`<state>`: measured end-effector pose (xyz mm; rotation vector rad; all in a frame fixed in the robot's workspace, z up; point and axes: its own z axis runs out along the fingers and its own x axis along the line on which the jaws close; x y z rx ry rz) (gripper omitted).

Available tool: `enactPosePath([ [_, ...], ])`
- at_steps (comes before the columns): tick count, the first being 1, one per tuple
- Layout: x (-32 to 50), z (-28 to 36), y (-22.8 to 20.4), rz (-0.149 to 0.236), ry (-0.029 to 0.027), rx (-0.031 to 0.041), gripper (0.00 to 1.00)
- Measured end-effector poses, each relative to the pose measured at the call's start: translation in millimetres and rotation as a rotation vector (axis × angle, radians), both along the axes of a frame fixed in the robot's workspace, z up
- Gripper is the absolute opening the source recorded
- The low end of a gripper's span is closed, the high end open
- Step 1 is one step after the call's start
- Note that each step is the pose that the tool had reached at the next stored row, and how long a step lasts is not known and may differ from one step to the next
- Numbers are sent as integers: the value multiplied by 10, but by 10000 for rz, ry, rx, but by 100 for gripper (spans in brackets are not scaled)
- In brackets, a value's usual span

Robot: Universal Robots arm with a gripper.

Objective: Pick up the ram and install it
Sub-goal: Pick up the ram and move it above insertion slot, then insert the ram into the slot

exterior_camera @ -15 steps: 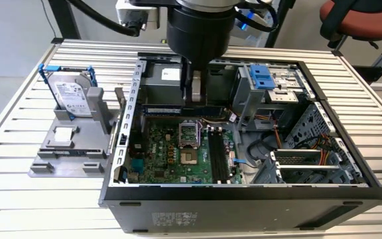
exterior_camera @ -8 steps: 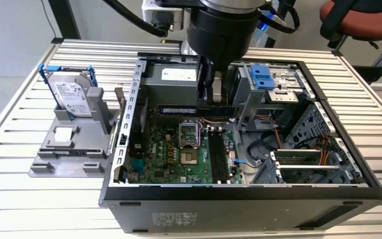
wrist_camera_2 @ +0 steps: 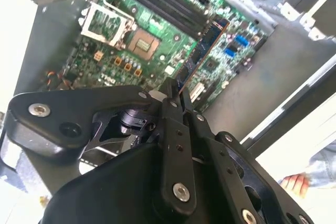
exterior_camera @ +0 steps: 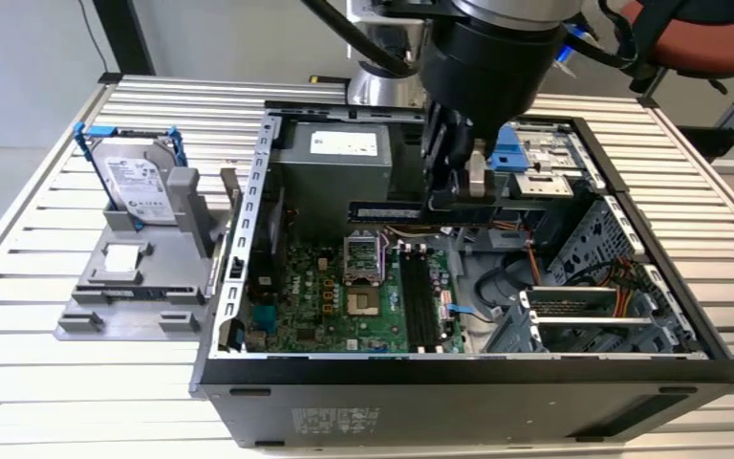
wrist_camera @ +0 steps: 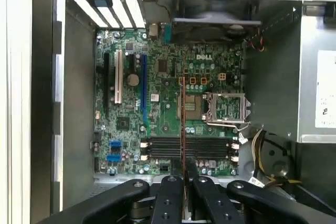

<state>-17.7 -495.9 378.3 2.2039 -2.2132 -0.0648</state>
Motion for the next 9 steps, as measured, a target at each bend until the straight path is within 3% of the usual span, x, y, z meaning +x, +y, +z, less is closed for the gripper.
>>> enactPosePath([
  [9, 342, 0, 0, 1, 14, 0, 0],
])
